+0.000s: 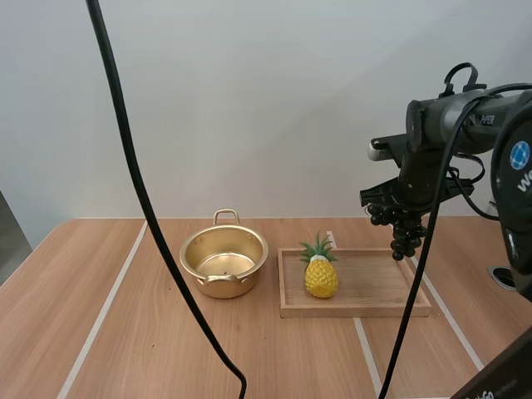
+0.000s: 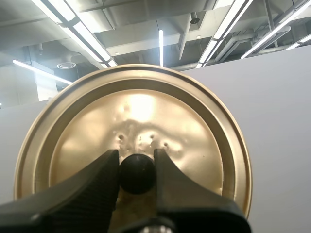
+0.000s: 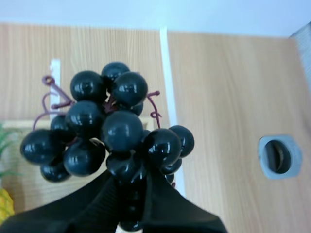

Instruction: Open the pot, put the grape inside, and close it

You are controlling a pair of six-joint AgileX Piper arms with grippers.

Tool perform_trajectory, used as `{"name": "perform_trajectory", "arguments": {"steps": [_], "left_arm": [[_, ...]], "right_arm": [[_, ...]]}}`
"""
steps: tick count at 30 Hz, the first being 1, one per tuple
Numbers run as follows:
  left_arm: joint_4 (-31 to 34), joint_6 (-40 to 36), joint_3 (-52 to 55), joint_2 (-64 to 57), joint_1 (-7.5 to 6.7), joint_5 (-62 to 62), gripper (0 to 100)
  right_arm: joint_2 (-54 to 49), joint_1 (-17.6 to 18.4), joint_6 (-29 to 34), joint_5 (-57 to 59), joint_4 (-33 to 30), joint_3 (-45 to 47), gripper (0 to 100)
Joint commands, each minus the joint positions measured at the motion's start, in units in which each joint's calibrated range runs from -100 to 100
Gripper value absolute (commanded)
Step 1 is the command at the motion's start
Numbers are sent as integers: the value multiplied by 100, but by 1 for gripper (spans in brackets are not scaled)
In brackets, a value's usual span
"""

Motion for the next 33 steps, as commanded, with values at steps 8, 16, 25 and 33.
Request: {"name": "perform_trajectory", "arguments": {"steps": [8, 16, 25, 33], "left_arm": [[67, -15, -36, -27, -5, 74, 0], [67, 17, -36, -187, -5, 71, 0], [249, 101, -36, -416, -5, 17, 0], [408, 101, -36, -560, -5, -1, 0]], "right_arm": [[-819, -16, -321, 173, 3, -614, 0], [-1148, -16, -586, 173, 439, -1126, 0], [-1148, -16, -1067, 214, 1650, -1960, 0], [-1136, 191, -2966, 1287, 3943, -2235, 0]]}}
